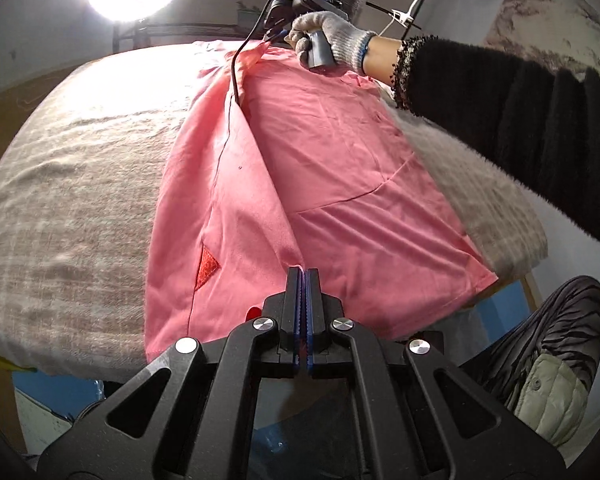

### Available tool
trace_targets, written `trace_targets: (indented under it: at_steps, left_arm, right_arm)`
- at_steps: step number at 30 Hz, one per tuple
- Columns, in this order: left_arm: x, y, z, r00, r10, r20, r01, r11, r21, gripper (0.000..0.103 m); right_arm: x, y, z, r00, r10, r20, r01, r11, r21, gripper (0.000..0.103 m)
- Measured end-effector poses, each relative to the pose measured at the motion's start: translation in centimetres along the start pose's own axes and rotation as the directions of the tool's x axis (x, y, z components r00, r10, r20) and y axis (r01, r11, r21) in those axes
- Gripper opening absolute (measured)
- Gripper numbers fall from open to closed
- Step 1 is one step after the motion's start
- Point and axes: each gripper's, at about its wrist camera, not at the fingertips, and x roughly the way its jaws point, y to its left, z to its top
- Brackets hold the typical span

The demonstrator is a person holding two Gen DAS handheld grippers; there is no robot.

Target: Fold small clothes

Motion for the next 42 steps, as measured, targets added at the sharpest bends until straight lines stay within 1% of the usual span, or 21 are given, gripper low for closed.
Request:
trace_targets:
  at_steps: [1, 2, 3, 5, 7, 8, 10, 12, 15, 19, 20, 21, 22, 26, 28, 30, 34, 36, 38, 40, 42]
  left_arm:
    - [0.1, -0.1, 0.0, 1.0, 0.007, -0.001, -0.007, 1.0, 0.007, 0.0]
    - [0.3, -0.1, 0.0, 1.0, 0.011, -0.004, -0.011, 1.0, 0.009, 0.0]
    - [0.4, 0.0, 0.0, 1.0, 0.011, -0.008, -0.011, 1.0, 0.008, 0.0]
    - [0.7, 0.0, -0.1, 1.0, 0.013, -0.016, -0.013, 1.0, 0.008, 0.0]
    - [0.8, -0.2, -0.2, 1.0, 0.015, -0.017, -0.015, 1.0, 0.017, 0.0]
    - [0.8, -0.4, -0.2, 1.0, 0.016, -0.016, -0.016, 1.0, 0.024, 0.0]
    - [0.8, -0.6, -0.2, 1.0, 0.015, -0.013, -0.014, 0.999, 0.032, 0.0]
    - [0.9, -0.7, -0.3, 1.0, 0.02, -0.012, -0.019, 0.999, 0.034, 0.0]
    - [0.9, -0.6, -0.5, 0.999, 0.032, -0.013, -0.031, 0.999, 0.034, 0.0]
    - [0.5, -0.3, -0.6, 0.999, 0.043, -0.007, -0.043, 0.999, 0.029, 0.0]
    - [0.3, -0.2, -0.6, 0.999, 0.04, -0.003, -0.04, 0.999, 0.027, 0.0]
    - [0.2, -0.1, -0.6, 0.999, 0.039, 0.0, -0.039, 0.999, 0.027, 0.0]
    - [0.1, -0.1, -0.6, 0.999, 0.036, 0.002, -0.036, 0.999, 0.029, 0.0]
    - [-0.2, -0.2, -1.1, 1.0, 0.015, -0.004, -0.015, 0.999, 0.047, 0.0]
    - [-0.3, -0.2, -1.4, 1.0, 0.001, -0.007, -0.001, 0.999, 0.052, 0.0]
    - [-0.5, -0.4, -1.7, 1.0, 0.01, -0.003, -0.01, 0.997, 0.071, 0.0]
    - [-0.8, -0.5, -2.4, 0.999, 0.035, 0.004, -0.036, 0.994, 0.103, 0.0]
    - [-0.8, -0.4, -2.6, 0.999, 0.04, 0.001, -0.04, 0.994, 0.102, 0.0]
    - [-0.7, -0.1, -2.6, 0.999, 0.036, -0.002, -0.035, 0.995, 0.09, 0.0]
    - [-0.4, -0.1, -2.5, 1.0, 0.015, -0.007, -0.014, 0.997, 0.073, 0.0]
    - [0.0, -0.2, -2.3, 1.0, -0.006, -0.018, 0.007, 0.998, 0.067, 0.0]
  right_arm:
    - [0.0, -0.3, 0.1, 1.0, -0.018, -0.009, 0.018, 1.0, 0.008, 0.013]
    - [0.0, -0.5, 0.1, 0.999, -0.033, -0.02, 0.033, 0.999, 0.011, 0.032]
    - [-0.3, -0.7, 0.1, 0.999, -0.034, -0.017, 0.034, 0.999, 0.01, 0.039]
    - [-1.4, -0.7, 0.0, 0.999, -0.032, -0.004, 0.031, 0.999, -0.008, 0.039]
    - [-2.6, -0.8, -0.4, 0.999, 0.022, -0.026, -0.022, 1.0, -0.002, 0.039]
    - [-3.3, -0.7, -0.9, 0.994, 0.094, -0.051, -0.094, 0.996, 0.011, 0.039]
    - [-4.0, 0.2, -2.1, 0.977, 0.186, -0.101, -0.185, 0.983, 0.021, 0.039]
    - [-4.4, 2.1, -4.0, 0.959, 0.231, -0.165, -0.233, 0.972, 0.005, 0.046]
    - [-3.8, 5.1, -5.9, 0.959, 0.181, -0.219, -0.201, 0.977, -0.074, 0.051]
    - [-1.7, 7.0, -7.0, 0.965, 0.103, -0.241, -0.129, 0.987, -0.093, 0.05]
    - [-1.2, 6.9, -7.4, 0.968, 0.061, -0.243, -0.09, 0.99, -0.109, 0.037]
    - [-0.7, 7.0, -7.5, 0.97, 0.003, -0.244, -0.038, 0.99, -0.137, 0.016]
    - [-0.3, 6.8, -7.7, 0.968, -0.055, -0.244, 0.016, 0.987, -0.162, 0.012]
    - [-1.5, 2.9, -6.9, 0.969, -0.141, -0.204, 0.121, 0.987, -0.106, 0.009]
    - [-3.1, 0.4, -6.3, 0.974, -0.133, -0.182, 0.126, 0.991, -0.049, 0.013]
    - [-5.2, -1.6, -5.9, 0.982, -0.085, -0.169, 0.086, 0.996, -0.003, 0.032]
    - [-11.5, -3.4, -6.0, 0.994, -0.018, -0.104, 0.018, 1.0, -0.002, 0.034]
    - [-15.5, -4.3, -6.3, 0.997, 0.057, -0.058, -0.057, 0.998, 0.005, 0.035]
    - [-19.2, -5.1, -6.8, 0.99, 0.141, -0.008, -0.141, 0.99, 0.012, 0.037]
    - [-22.6, -5.9, -7.7, 0.978, 0.207, 0.032, -0.208, 0.978, 0.018, 0.046]
    - [-24.6, -6.0, -9.1, 0.956, 0.292, 0.039, -0.293, 0.956, 0.018, 0.057]
